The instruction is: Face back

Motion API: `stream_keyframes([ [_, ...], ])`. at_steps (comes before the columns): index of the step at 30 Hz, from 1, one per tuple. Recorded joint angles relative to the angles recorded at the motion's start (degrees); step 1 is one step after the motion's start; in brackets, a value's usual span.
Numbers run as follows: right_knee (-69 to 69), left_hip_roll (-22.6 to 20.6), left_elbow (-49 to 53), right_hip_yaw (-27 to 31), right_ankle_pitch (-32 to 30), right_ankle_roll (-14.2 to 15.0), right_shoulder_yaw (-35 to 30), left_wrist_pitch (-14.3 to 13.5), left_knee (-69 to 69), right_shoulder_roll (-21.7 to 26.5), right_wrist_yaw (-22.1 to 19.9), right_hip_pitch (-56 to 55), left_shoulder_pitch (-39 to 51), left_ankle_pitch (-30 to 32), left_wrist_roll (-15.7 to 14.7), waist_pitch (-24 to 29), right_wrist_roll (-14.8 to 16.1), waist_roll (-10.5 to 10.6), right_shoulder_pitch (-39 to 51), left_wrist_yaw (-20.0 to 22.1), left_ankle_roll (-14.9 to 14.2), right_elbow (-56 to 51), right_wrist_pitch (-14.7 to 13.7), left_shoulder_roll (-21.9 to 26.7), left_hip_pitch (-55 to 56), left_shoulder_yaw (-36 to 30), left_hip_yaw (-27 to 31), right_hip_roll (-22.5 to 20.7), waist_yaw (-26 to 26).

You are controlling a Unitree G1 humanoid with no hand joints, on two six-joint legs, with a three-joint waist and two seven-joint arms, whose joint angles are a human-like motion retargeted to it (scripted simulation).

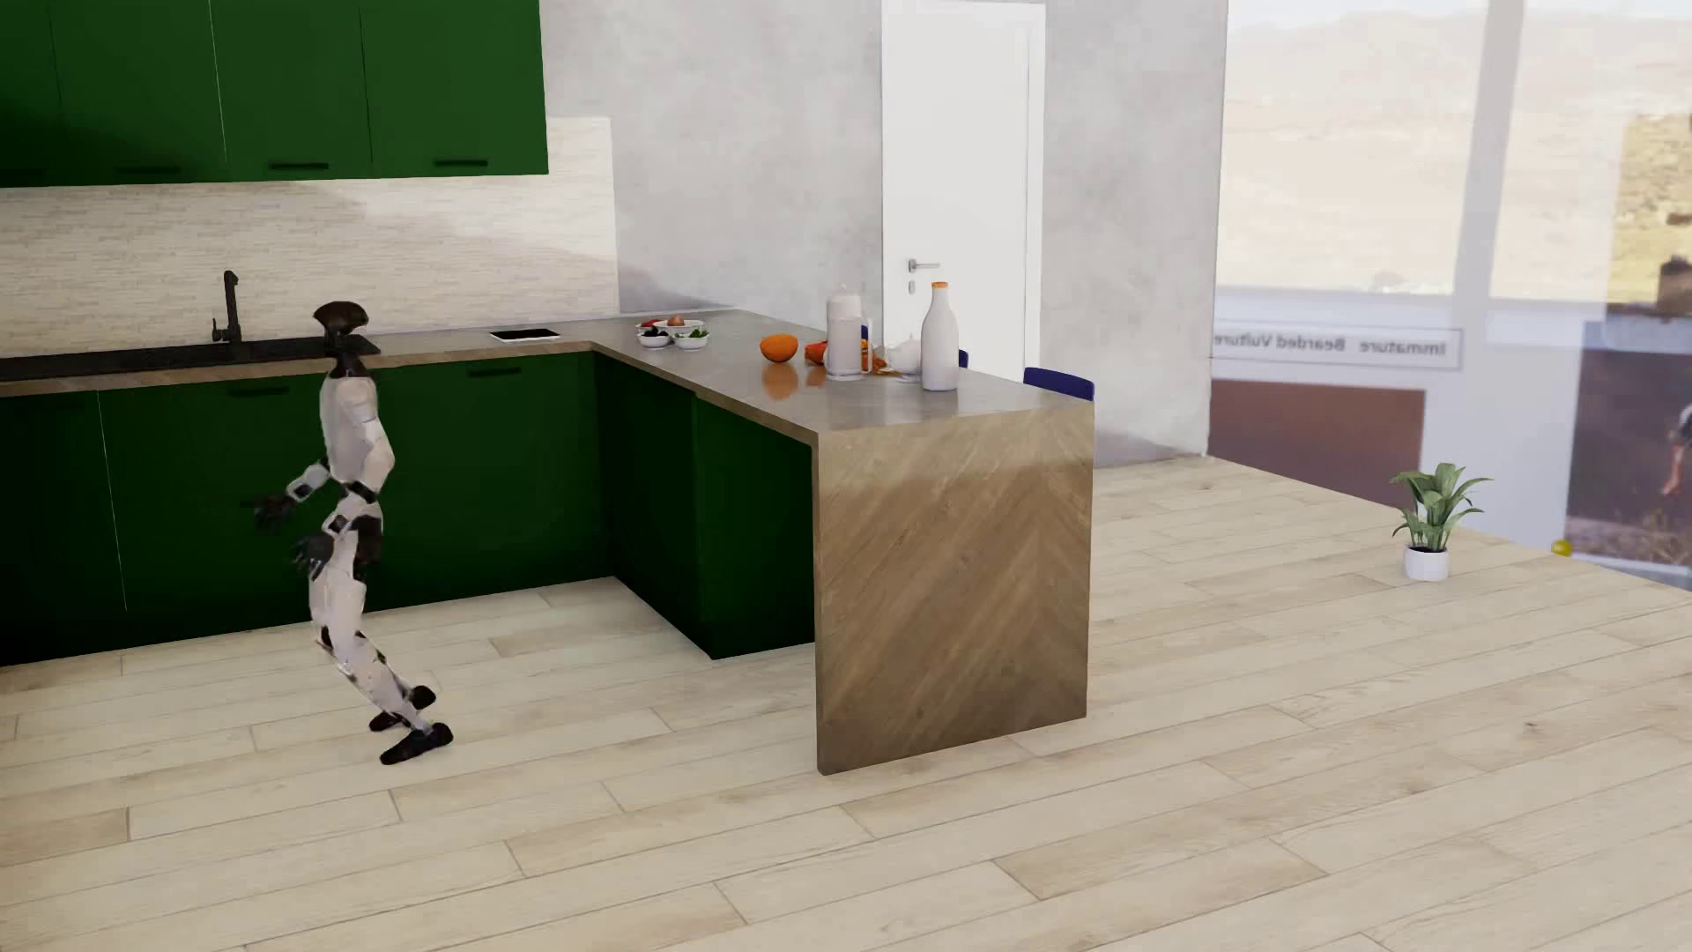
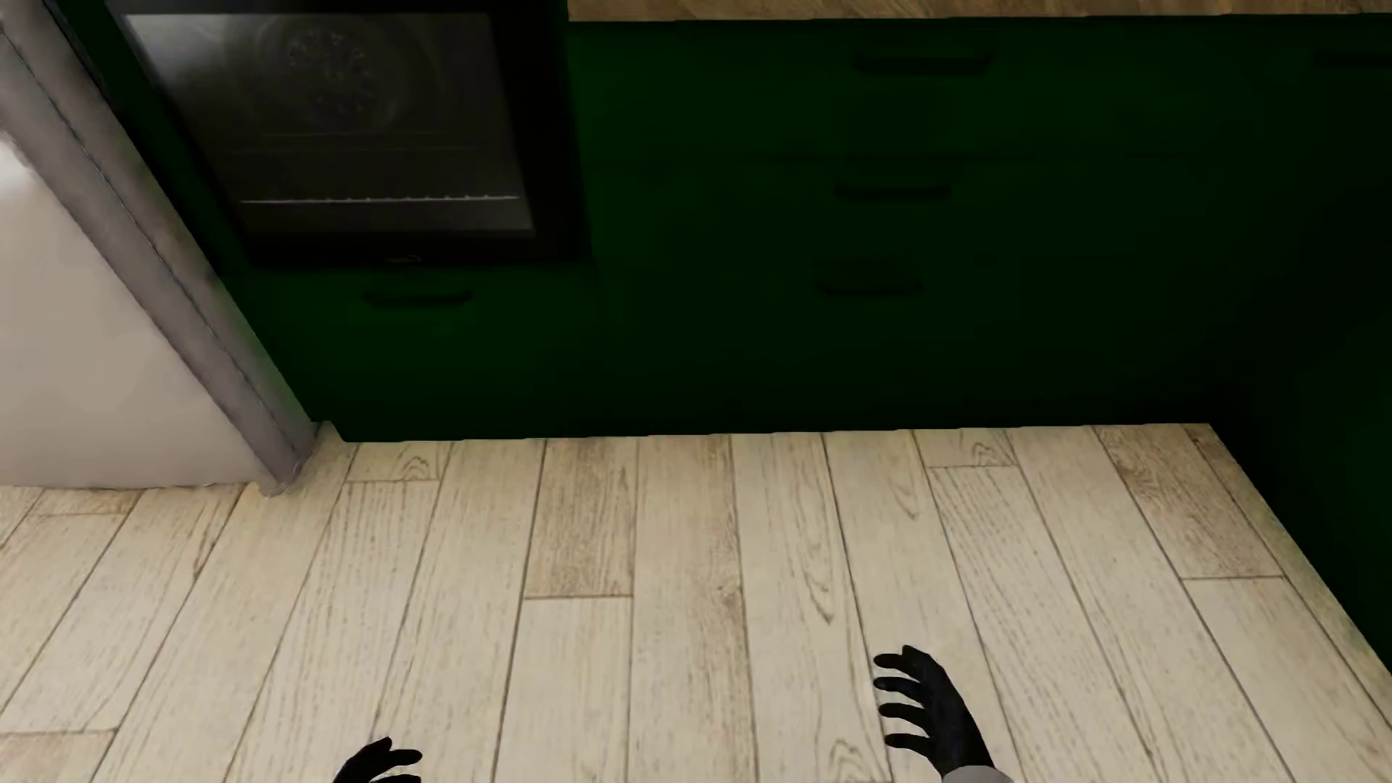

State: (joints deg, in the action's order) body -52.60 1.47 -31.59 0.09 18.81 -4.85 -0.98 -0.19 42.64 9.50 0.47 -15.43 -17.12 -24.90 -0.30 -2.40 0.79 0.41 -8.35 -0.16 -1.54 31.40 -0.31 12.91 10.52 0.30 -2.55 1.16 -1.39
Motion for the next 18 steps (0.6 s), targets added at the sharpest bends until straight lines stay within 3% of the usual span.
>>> stream_keyframes([
  [1, 0.6, 0.4, -0.9, -1.2, 3.3, -4.6, -0.4, 0.1, 4.5, -1.8, 0.2, -2.5, 0.1, -0.2, -0.2, 0.1, 1.2, -0.8, 1.5, -0.4, -3.3, 1.5, 0.4, 0.5, 2.3, -0.7, -3.7, 1.8, -2.2],
  [2, 2.5, 0.7, 0.7, -2.8, 7.3, -10.2, -3.3, 2.3, 13.1, -0.4, 0.5, -4.8, 0.7, 2.4, -0.2, 1.5, 2.5, -2.0, 0.1, -1.3, -6.0, 1.7, 0.6, 0.1, 5.9, -1.3, -6.4, 2.9, -2.9],
  [3, 4.9, 1.7, 1.1, -1.9, 9.6, -8.8, -4.2, 5.6, 23.8, 0.4, 0.3, -5.5, 3.4, 11.9, -0.1, 2.5, 3.1, -2.1, -3.1, -2.0, -8.3, 3.3, 0.8, -1.6, 12.6, -2.8, -6.6, 2.2, -2.7],
  [4, 6.3, 1.8, -1.1, 0.7, 8.9, 2.1, -4.7, 7.0, 29.2, 1.0, -0.6, -5.1, 5.0, 17.4, -0.2, 3.1, 3.7, -1.2, -5.3, -2.5, -11.1, 5.1, 1.8, -3.6, 17.3, -3.2, -4.4, 1.5, -2.7],
  [5, 7.8, 1.8, -2.8, 2.5, 8.2, 9.2, -3.8, 6.5, 25.2, -0.8, -2.3, -5.1, 4.0, 7.5, -0.5, 3.3, 4.9, -0.3, -5.9, -3.1, -13.5, 5.9, 3.8, -3.1, 18.9, -3.0, 0.5, 0.3, -3.3],
  [6, 4.9, 3.0, -3.9, 4.0, 8.2, 9.4, -4.1, 5.4, 15.1, -2.5, -4.0, -7.3, 3.3, -3.9, -0.9, 3.7, 6.3, -0.2, -6.5, -3.2, -13.3, 3.6, 6.0, -1.8, 16.8, -1.7, 3.5, -1.0, -5.3],
  [7, 0.4, 3.3, -5.1, 4.8, 7.0, 7.5, -4.3, 4.2, 12.5, -3.2, -4.7, -9.7, 3.3, -7.4, -1.3, 4.9, 7.6, -1.7, -5.5, -2.5, -10.6, 3.3, 7.1, -0.1, 15.1, -1.7, 2.4, -1.1, -7.9],
  [8, -4.0, 3.1, -6.0, 3.1, 5.2, 1.6, -3.8, 3.2, 11.5, -2.9, -3.9, -12.2, 4.3, -7.3, -1.7, 5.5, 8.1, -3.2, -5.6, -0.9, -4.0, 3.6, 7.3, 0.1, 14.3, -2.4, 1.0, -0.6, -9.5],
  [9, -7.3, 3.0, -6.3, 0.8, 6.3, 1.0, -4.1, 3.3, 11.0, -1.3, -2.3, -14.2, 6.3, -7.1, -1.5, 5.7, 7.7, -5.1, -5.7, 1.3, 4.5, 3.5, 7.3, -0.8, 13.7, -2.9, -1.1, -0.1, -9.9],
  [10, -8.0, 3.4, -4.4, -1.6, 8.9, 1.4, -2.1, 3.8, 13.0, -1.5, -0.8, -14.9, 7.9, -5.5, -0.8, 6.3, 6.7, -7.2, -6.2, 3.4, 5.3, 3.4, 6.9, -2.0, 13.7, -3.8, -3.0, 0.5, -9.8],
  [11, -4.4, 4.2, -0.3, -3.8, 12.3, -3.6, -2.6, 4.2, 18.1, -1.0, 0.2, -15.3, 8.2, -1.9, 0.1, 6.4, 5.1, -9.2, -6.8, 5.1, -0.2, 4.2, 6.3, -2.9, 15.5, -5.5, -5.0, 1.6, -9.5],
  [12, 0.0, 4.2, -1.2, -2.7, 6.5, 4.9, -3.9, 3.4, 26.2, 0.0, 0.2, -14.1, 9.5, 4.8, 1.0, 5.9, 3.0, -8.9, -7.9, 6.0, -5.9, 7.5, 5.4, -4.2, 20.3, -6.3, -3.0, 1.3, -9.0],
  [13, 1.5, 3.5, -3.0, -1.6, 5.2, 6.3, -4.4, 2.5, 29.0, 0.6, -0.4, -14.0, 10.4, 8.0, 1.7, 5.3, 1.8, -6.8, -8.6, 6.5, -10.9, 8.6, 5.3, -5.5, 23.1, -6.7, 0.6, -0.4, -7.6],
  [14, 3.2, 3.1, -1.9, -0.4, 4.2, 6.6, -4.5, 1.8, 21.8, -1.7, -1.4, -13.7, 8.6, 2.1, 2.0, 4.5, 1.6, -5.1, -9.1, 6.3, -13.5, 6.7, 5.7, -5.1, 21.7, -5.7, 3.4, -1.5, -7.9],
  [15, 4.5, 3.7, -2.1, 0.8, 3.6, 7.0, -2.7, 0.6, 13.6, -2.3, -1.9, -13.3, 5.8, -4.6, 2.2, 3.8, 1.3, -3.1, -9.1, 5.5, -12.3, 5.5, 5.7, -3.4, 18.0, -3.8, 4.6, -2.7, -9.7],
  [16, 5.8, 3.4, -3.3, 2.0, 3.0, 7.5, -3.2, 0.8, 10.8, -1.7, -1.8, -12.1, 5.1, -5.1, 2.0, 4.1, 1.5, -2.3, -7.9, 4.6, -7.9, 5.4, 5.3, -1.2, 15.5, -3.2, 3.5, -2.8, -11.9],
  [17, 5.1, 3.5, -2.9, 1.8, 3.2, 1.7, -1.9, 2.7, 8.6, -1.1, -1.3, -12.0, 5.3, -4.4, 1.2, 4.6, 2.2, -1.8, -5.7, 4.1, 0.6, 5.6, 5.2, -0.3, 13.3, -3.6, 1.1, -2.3, -12.5],
  [18, 0.0, 3.5, -3.7, 0.3, 6.2, -4.3, -2.5, 4.1, 8.3, -1.6, -0.9, -13.3, 6.8, -4.7, 0.5, 4.1, 2.6, -2.2, -5.7, 3.9, 3.3, 5.1, 4.8, -0.1, 12.6, -4.3, -0.9, -0.7, -12.4],
])
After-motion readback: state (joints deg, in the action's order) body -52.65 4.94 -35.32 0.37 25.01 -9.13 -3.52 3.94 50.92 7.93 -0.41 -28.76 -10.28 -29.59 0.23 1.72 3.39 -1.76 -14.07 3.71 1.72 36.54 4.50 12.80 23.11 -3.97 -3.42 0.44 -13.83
